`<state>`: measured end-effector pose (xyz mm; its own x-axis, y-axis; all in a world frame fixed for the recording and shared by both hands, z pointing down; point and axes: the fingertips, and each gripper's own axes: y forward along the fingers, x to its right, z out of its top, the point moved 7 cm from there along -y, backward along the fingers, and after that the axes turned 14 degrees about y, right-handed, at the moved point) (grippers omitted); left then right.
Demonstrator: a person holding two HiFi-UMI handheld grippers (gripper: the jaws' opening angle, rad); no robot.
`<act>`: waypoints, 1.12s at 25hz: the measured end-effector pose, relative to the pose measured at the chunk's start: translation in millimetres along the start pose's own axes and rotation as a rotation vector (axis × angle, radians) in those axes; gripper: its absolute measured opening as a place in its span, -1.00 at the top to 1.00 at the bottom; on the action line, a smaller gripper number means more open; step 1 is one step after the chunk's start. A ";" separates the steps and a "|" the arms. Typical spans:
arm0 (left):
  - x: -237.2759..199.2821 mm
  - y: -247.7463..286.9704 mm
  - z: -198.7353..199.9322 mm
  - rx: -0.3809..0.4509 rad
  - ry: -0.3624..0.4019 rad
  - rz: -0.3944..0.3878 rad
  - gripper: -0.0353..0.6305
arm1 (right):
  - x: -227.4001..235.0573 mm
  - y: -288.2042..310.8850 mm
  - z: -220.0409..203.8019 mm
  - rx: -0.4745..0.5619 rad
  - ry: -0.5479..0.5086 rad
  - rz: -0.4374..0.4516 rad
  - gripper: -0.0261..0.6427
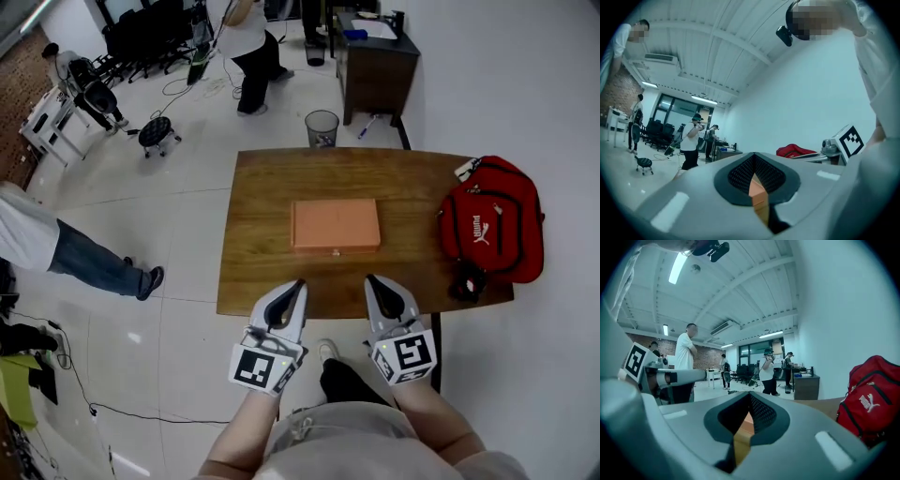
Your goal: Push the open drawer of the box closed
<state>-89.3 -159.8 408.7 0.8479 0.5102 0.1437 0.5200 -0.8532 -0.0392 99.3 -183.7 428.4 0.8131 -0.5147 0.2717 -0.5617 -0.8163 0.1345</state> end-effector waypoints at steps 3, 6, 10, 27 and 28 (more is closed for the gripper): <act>17.5 -34.5 14.7 0.026 0.021 -0.001 0.88 | -19.2 -32.1 3.3 0.039 -0.005 -0.010 0.90; 36.9 -72.1 26.1 0.036 0.035 -0.012 0.88 | -43.7 -67.9 3.8 0.070 -0.026 -0.017 0.90; 64.5 -116.5 35.3 0.046 0.041 -0.028 0.88 | -75.0 -116.2 -5.6 0.101 -0.064 -0.033 0.90; 102.7 -229.7 49.7 0.039 0.041 -0.026 0.88 | -154.5 -209.3 -37.0 0.073 -0.098 -0.057 0.90; 104.2 -230.4 51.4 0.041 0.039 -0.026 0.88 | -154.9 -210.5 -37.2 0.072 -0.100 -0.054 0.90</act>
<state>-115.6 95.4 381.9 0.8301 0.5265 0.1836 0.5459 -0.8345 -0.0754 85.9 77.7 393.5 0.8549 -0.4903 0.1695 -0.5075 -0.8582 0.0771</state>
